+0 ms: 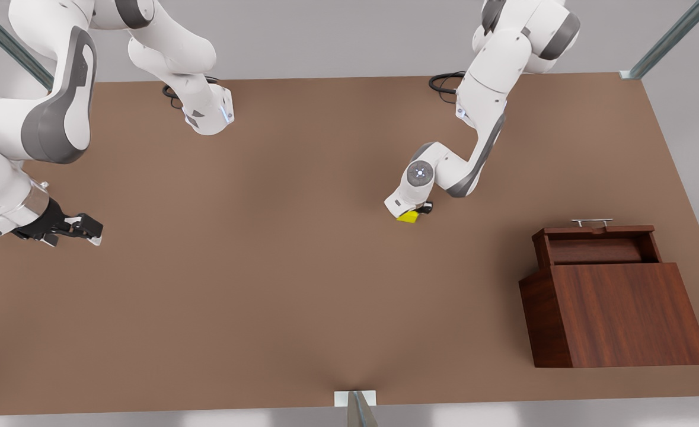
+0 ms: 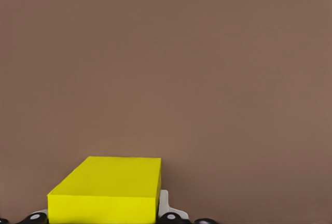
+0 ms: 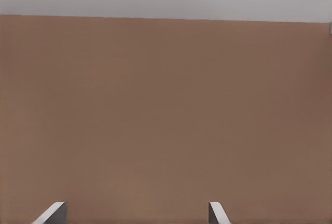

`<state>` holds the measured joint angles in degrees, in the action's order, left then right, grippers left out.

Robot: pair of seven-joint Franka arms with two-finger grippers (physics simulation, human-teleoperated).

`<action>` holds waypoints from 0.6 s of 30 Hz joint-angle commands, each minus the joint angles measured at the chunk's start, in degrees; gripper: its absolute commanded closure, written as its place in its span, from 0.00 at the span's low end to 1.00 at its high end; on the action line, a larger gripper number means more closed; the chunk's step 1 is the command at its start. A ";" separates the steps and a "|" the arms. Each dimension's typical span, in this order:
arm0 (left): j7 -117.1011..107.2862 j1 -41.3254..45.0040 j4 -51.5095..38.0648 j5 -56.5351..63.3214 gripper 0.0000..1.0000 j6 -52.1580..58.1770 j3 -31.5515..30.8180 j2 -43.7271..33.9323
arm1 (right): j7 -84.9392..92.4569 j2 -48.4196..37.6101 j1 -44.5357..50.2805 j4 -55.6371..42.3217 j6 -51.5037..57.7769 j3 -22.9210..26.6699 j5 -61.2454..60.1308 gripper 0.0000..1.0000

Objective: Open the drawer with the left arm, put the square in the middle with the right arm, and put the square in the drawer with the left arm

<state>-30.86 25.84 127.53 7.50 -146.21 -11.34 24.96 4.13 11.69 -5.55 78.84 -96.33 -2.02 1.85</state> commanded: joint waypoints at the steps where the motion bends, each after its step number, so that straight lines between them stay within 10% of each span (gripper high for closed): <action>1: 0.01 0.00 0.00 0.06 0.30 -0.04 0.00 0.00 | 0.00 0.00 0.01 0.00 0.00 0.00 0.00 0.00; 18: 1.06 -0.26 -2.64 0.06 0.28 9.27 1.05 -5.97 | 0.00 0.00 0.01 0.00 0.00 0.09 0.00 0.00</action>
<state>-29.85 25.68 124.65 8.45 -136.12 -9.89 18.55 4.14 11.69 -5.57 78.84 -96.33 -1.93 1.85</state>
